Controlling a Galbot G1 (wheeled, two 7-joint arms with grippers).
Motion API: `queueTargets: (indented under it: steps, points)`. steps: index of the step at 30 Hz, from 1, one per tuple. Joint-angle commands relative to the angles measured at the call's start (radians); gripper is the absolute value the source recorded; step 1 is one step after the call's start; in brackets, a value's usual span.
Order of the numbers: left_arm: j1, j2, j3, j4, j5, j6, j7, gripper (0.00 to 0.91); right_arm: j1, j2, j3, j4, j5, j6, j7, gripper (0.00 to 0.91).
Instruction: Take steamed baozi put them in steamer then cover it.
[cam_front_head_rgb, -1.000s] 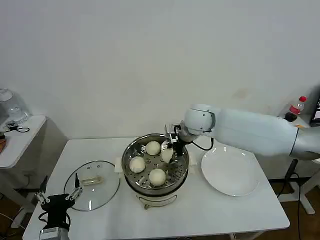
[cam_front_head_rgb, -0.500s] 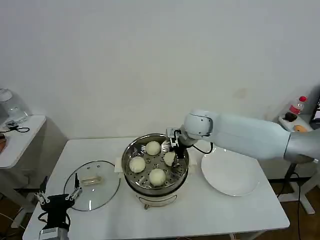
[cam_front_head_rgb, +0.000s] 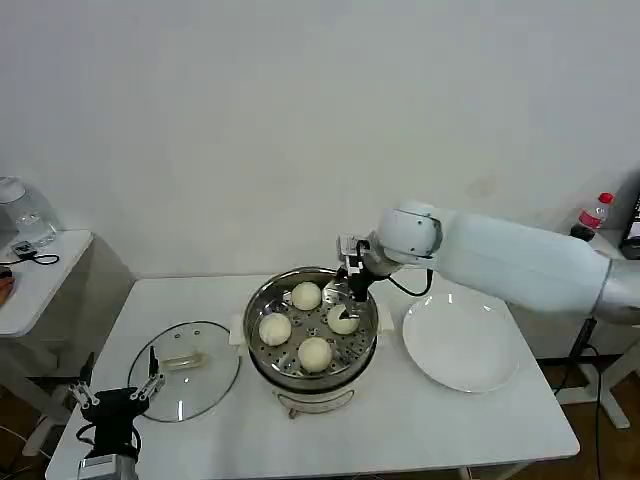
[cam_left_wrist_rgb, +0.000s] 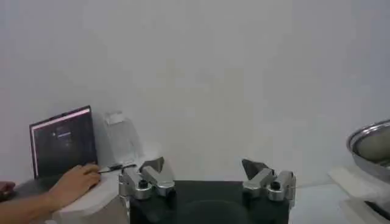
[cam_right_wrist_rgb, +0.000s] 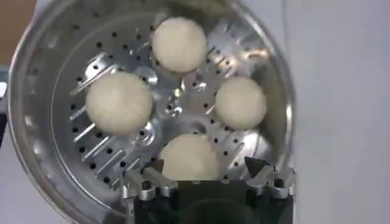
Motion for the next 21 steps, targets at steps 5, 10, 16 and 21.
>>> queueTargets:
  steps: [5, 10, 16, 21]
  points:
    - [-0.014, 0.009, 0.003, 0.05, 0.016, 0.002, 0.006, 0.907, -0.495, -0.339, 0.517, 0.307, 0.051, 0.198, 0.595, 0.907]
    - [-0.025, 0.023, 0.003, 0.085, 0.047, 0.042, 0.001, 0.907, -0.927, -0.386, 0.865, 0.386, -0.083, 0.32, 0.743, 0.907]
    - [-0.022, 0.049, 0.006, 0.143, 0.266, 0.05, 0.014, 0.907, -1.521, -0.213, 1.544, 0.423, -0.262, 0.511, 0.784, 0.907]
    - [0.006, 0.047, -0.02, 0.213, 0.566, 0.012, 0.055, 0.907, -1.801, -0.013, 1.92, 0.465, -0.282, 0.582, 0.728, 0.907]
